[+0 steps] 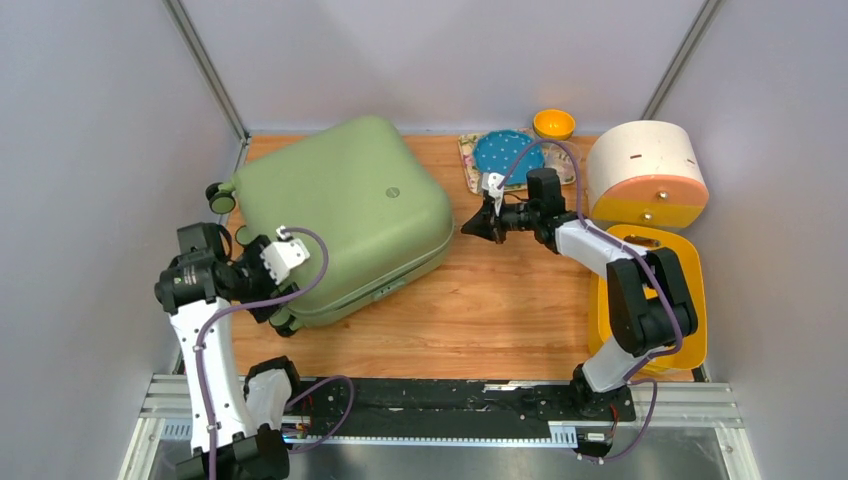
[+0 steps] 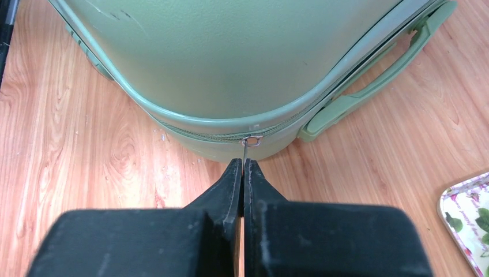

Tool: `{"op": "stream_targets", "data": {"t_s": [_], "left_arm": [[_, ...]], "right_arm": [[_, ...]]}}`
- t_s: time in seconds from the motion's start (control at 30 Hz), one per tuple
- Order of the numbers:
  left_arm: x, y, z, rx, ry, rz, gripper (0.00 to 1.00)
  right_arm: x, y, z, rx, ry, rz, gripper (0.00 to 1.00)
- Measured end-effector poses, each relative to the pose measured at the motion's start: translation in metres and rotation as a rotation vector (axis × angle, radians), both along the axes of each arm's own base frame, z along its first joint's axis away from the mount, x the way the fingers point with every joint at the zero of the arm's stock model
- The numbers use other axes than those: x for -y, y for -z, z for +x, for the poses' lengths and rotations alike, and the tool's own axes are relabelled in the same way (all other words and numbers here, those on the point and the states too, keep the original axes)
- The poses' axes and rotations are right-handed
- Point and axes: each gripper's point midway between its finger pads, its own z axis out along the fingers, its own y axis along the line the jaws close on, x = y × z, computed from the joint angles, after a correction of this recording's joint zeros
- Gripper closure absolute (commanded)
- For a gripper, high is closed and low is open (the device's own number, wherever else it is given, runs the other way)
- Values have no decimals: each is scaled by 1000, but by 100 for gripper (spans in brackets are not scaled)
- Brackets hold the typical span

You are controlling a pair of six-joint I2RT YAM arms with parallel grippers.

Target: Open, take out, and arrange the luggage

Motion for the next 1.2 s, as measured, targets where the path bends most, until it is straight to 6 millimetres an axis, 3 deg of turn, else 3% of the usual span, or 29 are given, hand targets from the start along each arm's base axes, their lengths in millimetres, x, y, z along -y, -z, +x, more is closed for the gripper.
{"op": "stream_targets", "data": {"t_s": [0.23, 0.37, 0.47, 0.6, 0.83, 1.0, 1.2], "left_arm": [[34, -100, 25, 267, 72, -148, 16], [37, -127, 31, 275, -126, -289, 20], [18, -139, 58, 272, -388, -375, 30], [-21, -138, 106, 273, -679, -420, 31], [-80, -103, 176, 266, -979, -388, 33], [-90, -74, 214, 226, -987, -405, 41], [-92, -80, 262, 256, -874, -423, 38]], "right_arm": [[0, 0, -4, 6, -24, -27, 100], [0, 0, -5, 15, -33, -38, 100], [-1, 0, -5, 28, -43, -45, 100], [-2, -1, -2, 23, -50, -49, 100], [-3, -3, 32, -22, -57, -35, 100], [-7, -3, 63, 23, -85, -9, 100], [-14, -2, 74, 68, -165, 31, 100]]}}
